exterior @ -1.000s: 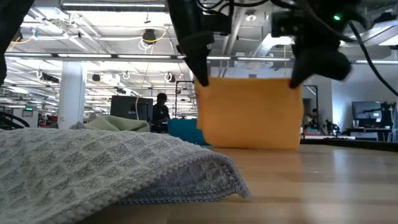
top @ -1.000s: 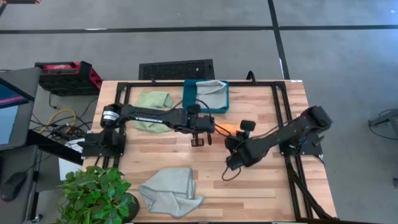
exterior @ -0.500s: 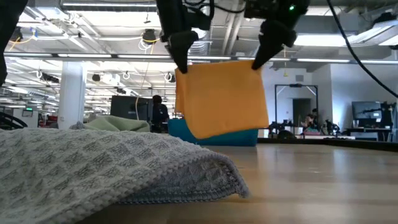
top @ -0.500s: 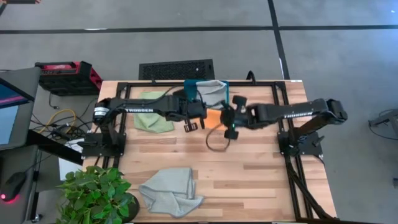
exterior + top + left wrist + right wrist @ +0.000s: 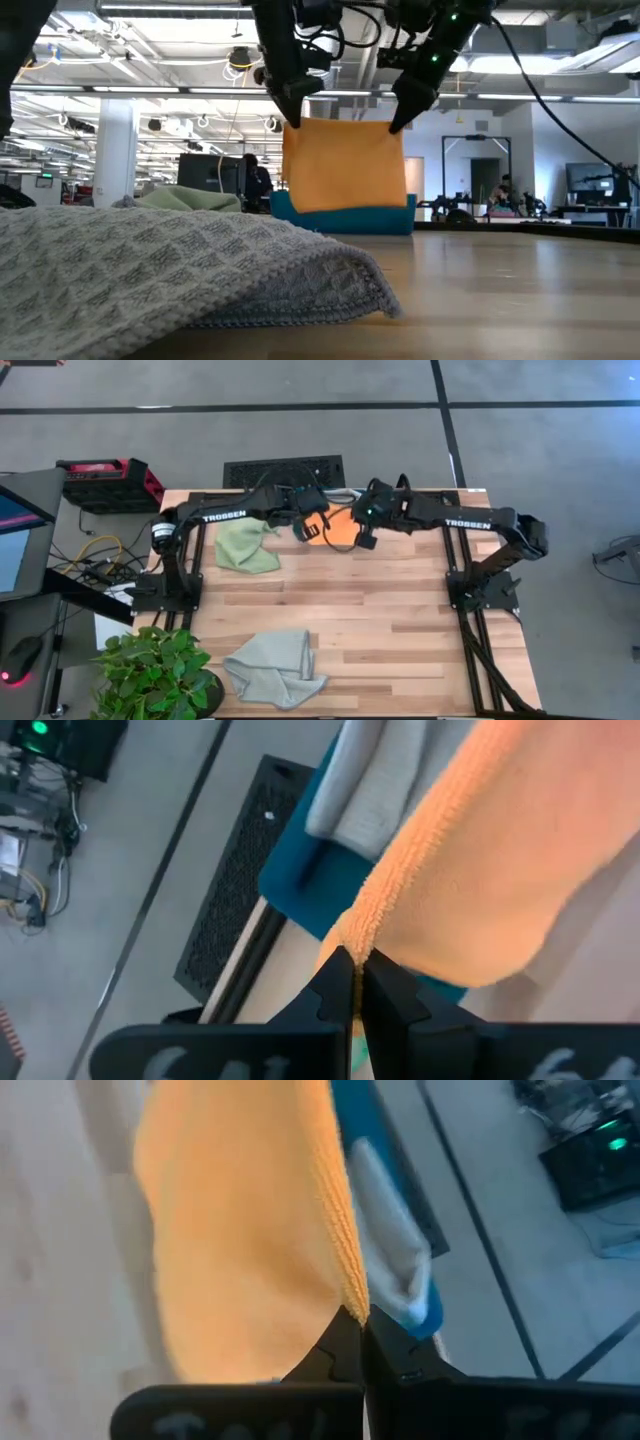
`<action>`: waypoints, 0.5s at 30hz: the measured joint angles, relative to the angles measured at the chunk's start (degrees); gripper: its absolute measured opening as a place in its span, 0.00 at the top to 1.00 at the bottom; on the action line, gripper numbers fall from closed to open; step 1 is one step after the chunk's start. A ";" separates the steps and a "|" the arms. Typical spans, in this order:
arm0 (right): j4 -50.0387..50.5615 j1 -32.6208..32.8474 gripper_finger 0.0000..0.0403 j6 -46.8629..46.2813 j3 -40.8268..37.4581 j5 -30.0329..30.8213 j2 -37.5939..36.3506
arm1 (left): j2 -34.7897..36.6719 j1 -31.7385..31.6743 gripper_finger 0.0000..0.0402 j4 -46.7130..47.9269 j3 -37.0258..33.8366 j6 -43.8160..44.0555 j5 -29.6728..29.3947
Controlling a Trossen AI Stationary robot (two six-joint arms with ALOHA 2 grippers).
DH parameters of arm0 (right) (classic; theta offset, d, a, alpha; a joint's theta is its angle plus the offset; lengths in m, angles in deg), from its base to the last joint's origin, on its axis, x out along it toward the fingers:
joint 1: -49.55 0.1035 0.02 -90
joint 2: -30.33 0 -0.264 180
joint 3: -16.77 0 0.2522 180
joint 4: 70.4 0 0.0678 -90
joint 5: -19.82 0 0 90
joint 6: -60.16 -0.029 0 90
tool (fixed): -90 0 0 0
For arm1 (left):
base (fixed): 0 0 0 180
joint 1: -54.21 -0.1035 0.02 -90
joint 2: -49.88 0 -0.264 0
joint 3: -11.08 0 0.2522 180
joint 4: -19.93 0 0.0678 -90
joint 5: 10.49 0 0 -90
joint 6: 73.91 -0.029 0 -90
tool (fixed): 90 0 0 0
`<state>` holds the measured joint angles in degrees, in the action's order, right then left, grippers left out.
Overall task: Fold microfiber towels
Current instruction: Put the folded orange towel into the blue bin
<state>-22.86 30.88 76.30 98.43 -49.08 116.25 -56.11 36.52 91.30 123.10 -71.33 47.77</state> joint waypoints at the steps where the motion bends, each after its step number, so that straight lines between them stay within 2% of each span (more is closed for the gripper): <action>1: -0.73 -0.83 0.98 0.49 0.05 -0.09 0.23 | 0.00 -0.67 1.00 -0.70 0.00 -0.42 0.00; 8: -1.49 -6.79 0.98 1.85 -0.07 -3.73 0.70 | -1.23 -5.43 1.00 -5.21 -0.14 -2.52 5.01; 15: -5.40 -9.60 0.98 4.12 0.17 -3.89 4.42 | -4.43 -7.63 1.00 -8.10 -0.13 -6.45 5.37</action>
<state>-28.25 21.28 80.42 98.60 -52.97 120.66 -60.54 28.90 83.20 122.97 -77.78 53.14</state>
